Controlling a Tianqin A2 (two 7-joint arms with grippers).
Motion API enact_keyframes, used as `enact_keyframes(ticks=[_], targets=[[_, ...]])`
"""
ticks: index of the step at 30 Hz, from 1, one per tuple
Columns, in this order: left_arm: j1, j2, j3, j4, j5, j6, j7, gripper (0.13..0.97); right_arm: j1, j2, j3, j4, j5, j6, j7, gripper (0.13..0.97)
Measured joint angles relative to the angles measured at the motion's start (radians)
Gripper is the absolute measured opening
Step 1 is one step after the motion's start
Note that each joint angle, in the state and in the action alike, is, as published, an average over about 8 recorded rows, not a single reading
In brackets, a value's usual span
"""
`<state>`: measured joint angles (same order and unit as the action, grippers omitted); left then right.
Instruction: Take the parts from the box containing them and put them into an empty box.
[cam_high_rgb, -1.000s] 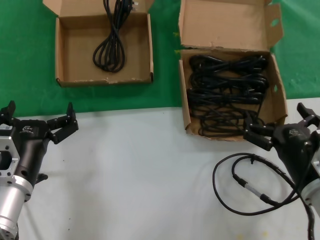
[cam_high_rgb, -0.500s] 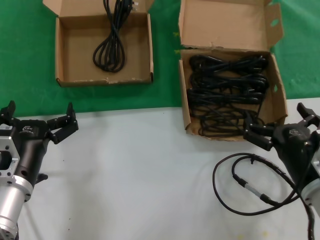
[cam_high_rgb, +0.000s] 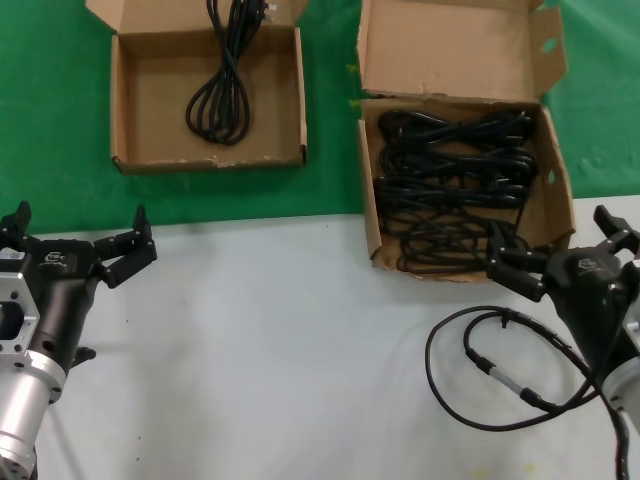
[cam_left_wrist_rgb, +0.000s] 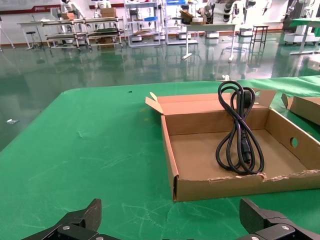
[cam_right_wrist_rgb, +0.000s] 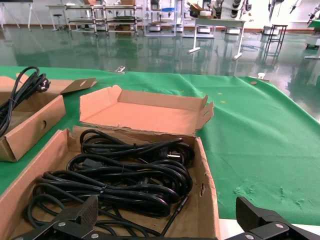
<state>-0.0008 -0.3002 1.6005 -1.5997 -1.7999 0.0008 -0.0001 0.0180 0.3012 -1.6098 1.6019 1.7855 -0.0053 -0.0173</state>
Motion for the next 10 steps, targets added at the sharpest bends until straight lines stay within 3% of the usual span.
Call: enact_keyframes(ticks=[10], targets=[[0.000,0.000,0.000,0.000,0.000,0.000,0.000,0.966,0.000,0.000,0.000,0.000,0.000,0.000,0.000,0.966]])
